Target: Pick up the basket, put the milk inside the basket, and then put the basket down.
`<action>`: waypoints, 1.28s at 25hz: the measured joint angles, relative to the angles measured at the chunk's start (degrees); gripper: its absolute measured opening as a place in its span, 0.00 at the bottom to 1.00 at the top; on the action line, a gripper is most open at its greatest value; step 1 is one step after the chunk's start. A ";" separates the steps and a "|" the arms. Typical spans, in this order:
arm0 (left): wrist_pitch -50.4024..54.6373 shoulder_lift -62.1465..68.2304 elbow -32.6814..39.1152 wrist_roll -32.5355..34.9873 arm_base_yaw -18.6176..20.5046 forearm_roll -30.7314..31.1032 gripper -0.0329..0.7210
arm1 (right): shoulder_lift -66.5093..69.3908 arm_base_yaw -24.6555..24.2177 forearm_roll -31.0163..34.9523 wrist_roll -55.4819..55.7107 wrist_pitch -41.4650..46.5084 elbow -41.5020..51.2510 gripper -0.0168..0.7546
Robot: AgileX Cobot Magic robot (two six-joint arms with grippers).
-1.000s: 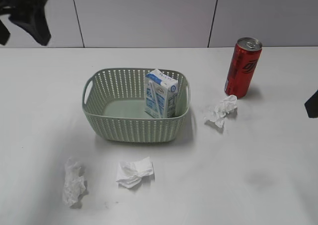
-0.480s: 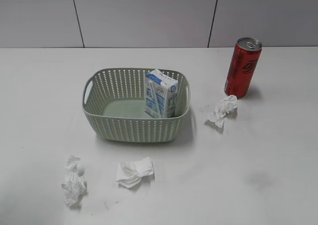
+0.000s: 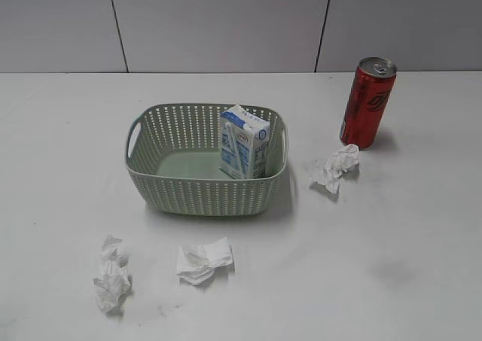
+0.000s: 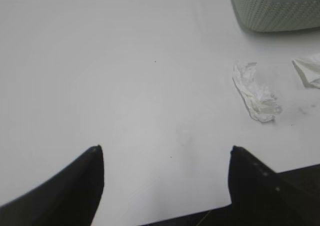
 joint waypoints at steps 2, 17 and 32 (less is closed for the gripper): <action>-0.69 -4.87 2.70 1.45 0.00 0.00 0.80 | -2.84 0.00 -0.06 0.00 0.05 1.53 0.79; -2.90 -13.70 6.91 7.14 0.00 -2.20 0.78 | -4.79 0.00 1.96 -3.63 -0.34 6.61 0.79; -2.90 -13.73 6.91 7.22 0.00 -2.33 0.73 | -4.95 0.00 2.01 -3.80 -0.40 6.61 0.78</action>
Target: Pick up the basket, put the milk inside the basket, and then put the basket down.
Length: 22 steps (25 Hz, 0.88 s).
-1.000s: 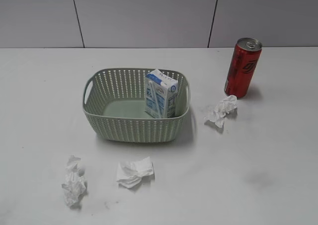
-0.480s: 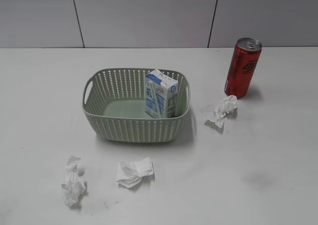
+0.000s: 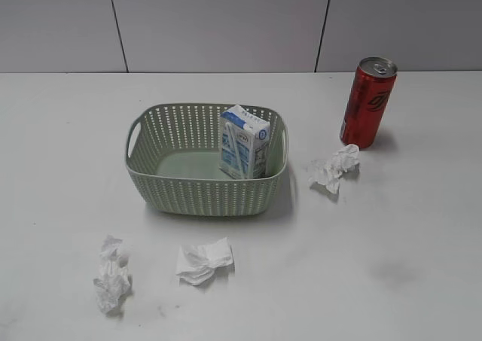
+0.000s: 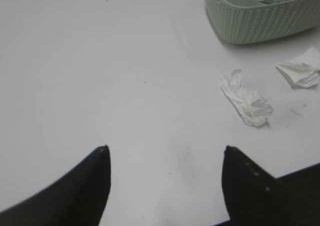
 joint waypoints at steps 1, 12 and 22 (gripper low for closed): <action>0.00 -0.18 0.00 0.00 0.00 0.00 0.72 | -0.35 -0.06 0.00 0.00 -0.06 0.00 0.78; 0.00 -8.37 0.00 0.04 15.73 -0.06 0.66 | -9.59 -8.52 0.82 -0.07 -0.17 0.00 0.78; 0.08 -9.91 0.00 0.11 19.39 0.02 0.63 | -10.46 -9.02 2.60 -0.13 -0.17 0.00 0.78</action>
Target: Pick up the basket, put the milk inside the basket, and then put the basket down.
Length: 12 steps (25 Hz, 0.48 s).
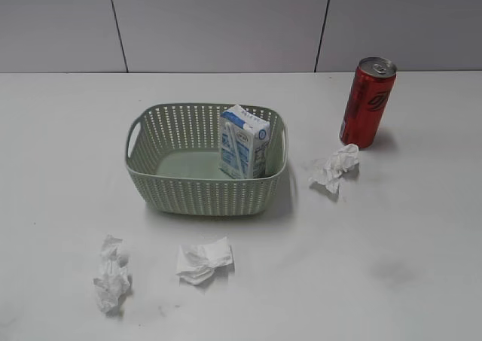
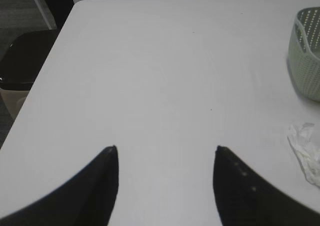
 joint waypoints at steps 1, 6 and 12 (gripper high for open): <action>0.00 0.00 0.00 0.00 0.00 0.00 0.63 | 0.00 0.00 0.00 0.00 0.00 0.00 0.78; 0.00 0.00 0.00 0.00 0.00 0.00 0.60 | 0.00 0.00 0.07 0.00 0.00 0.00 0.78; 0.00 0.00 0.00 0.00 0.00 0.00 0.60 | 0.00 0.00 0.12 0.00 0.00 0.00 0.78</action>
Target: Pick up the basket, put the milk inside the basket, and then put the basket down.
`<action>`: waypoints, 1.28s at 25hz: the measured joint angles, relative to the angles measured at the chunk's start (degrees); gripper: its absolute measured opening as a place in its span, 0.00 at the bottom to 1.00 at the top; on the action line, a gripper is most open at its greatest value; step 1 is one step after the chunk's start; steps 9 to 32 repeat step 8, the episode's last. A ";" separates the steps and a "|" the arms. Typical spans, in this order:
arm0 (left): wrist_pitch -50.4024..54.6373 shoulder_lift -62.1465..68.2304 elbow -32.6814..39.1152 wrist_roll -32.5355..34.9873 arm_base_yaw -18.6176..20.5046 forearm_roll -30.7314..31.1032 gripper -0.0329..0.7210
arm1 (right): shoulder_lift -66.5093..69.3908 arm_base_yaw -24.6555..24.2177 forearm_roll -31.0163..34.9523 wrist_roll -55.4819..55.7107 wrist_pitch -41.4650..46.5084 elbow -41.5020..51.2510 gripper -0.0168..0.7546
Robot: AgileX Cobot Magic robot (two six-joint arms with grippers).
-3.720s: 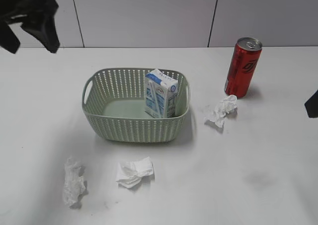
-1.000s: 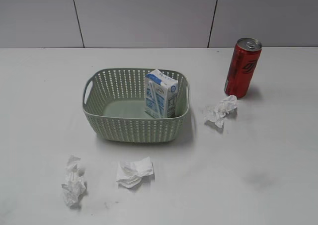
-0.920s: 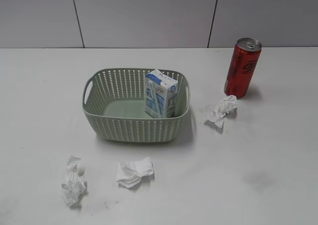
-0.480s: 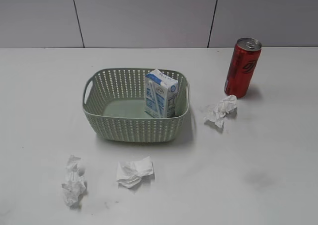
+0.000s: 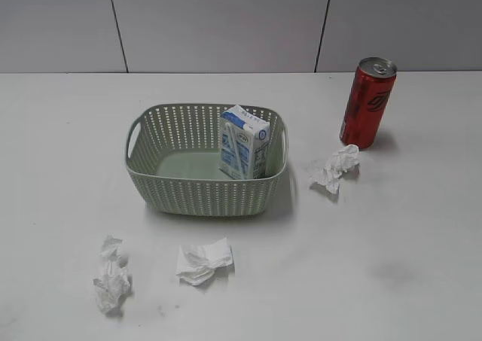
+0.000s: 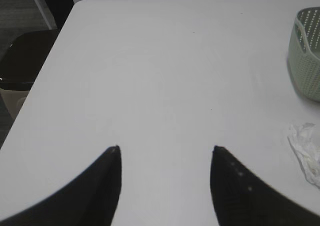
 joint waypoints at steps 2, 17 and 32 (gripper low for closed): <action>0.00 0.00 0.00 0.00 0.00 0.00 0.60 | 0.00 0.00 0.00 0.00 0.00 0.00 0.78; 0.00 0.00 0.00 0.00 0.00 0.00 0.60 | 0.00 0.00 0.00 0.00 0.00 0.00 0.78; 0.00 0.00 0.00 0.00 0.00 0.00 0.60 | 0.00 0.00 0.00 0.00 0.00 0.00 0.78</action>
